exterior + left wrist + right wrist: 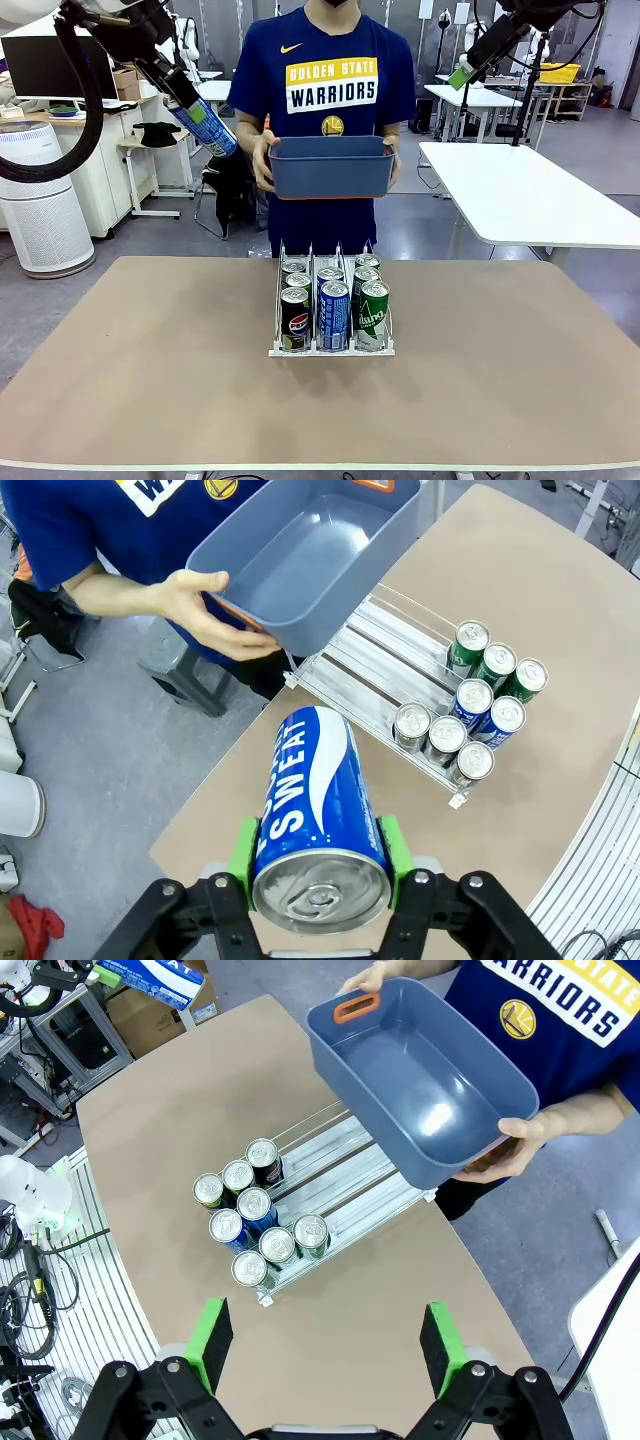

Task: Fill the beverage cans into the dispenser.
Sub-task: Place the picked Ionic drink in the line of the Automatic Can Dispenser with the same cans.

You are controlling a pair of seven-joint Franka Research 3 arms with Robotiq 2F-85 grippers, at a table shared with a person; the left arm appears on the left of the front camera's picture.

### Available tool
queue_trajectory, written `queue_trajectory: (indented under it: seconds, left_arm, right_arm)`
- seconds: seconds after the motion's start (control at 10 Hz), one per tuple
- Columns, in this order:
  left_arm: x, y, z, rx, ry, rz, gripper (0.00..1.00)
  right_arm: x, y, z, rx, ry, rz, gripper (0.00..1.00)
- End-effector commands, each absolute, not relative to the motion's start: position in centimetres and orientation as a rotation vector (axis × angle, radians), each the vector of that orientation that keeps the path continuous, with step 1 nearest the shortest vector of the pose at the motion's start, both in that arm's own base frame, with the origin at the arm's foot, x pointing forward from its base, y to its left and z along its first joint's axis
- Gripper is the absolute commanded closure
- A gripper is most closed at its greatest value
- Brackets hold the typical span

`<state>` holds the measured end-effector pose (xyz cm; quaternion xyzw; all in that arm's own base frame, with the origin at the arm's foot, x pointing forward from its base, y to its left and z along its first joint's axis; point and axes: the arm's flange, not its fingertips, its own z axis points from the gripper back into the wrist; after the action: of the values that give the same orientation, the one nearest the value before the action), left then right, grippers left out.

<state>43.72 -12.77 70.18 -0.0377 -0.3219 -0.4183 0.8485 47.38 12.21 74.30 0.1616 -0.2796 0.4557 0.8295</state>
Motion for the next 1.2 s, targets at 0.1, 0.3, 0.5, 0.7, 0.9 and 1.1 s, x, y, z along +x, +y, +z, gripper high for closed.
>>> queue_trajectory:
  seconds: [0.1, 0.3, 0.5, 0.7, 0.9, 1.1]
  left_arm:
    - [43.2, -13.6, 70.0, -0.116, -0.615, -0.828, 0.42]
    - [40.3, -17.5, 70.2, -0.152, -0.59, -0.781, 0.42]
    - [37.2, -21.8, 69.6, -0.174, -0.535, -0.737, 0.42]
    - [34.9, -24.9, 68.3, -0.213, -0.484, -0.694, 0.42]
    - [35.3, -24.9, 68.7, -0.177, -0.495, -0.722, 0.42]
    - [35.3, -24.9, 68.7, -0.177, -0.495, -0.722, 0.42]
  right_arm:
    - [47.3, 12.1, 74.2, 0.352, -0.604, 0.977, 0.0]
    - [47.3, 12.1, 74.2, 0.352, -0.604, 0.977, 0.0]
    - [47.3, 12.1, 74.2, 0.352, -0.604, 0.977, 0.0]
    - [47.3, 12.1, 74.2, 0.352, -0.604, 0.977, 0.0]
    - [47.3, 12.1, 74.2, 0.352, -0.604, 0.977, 0.0]
    - [47.3, 12.1, 74.2, 0.352, -0.604, 0.977, 0.0]
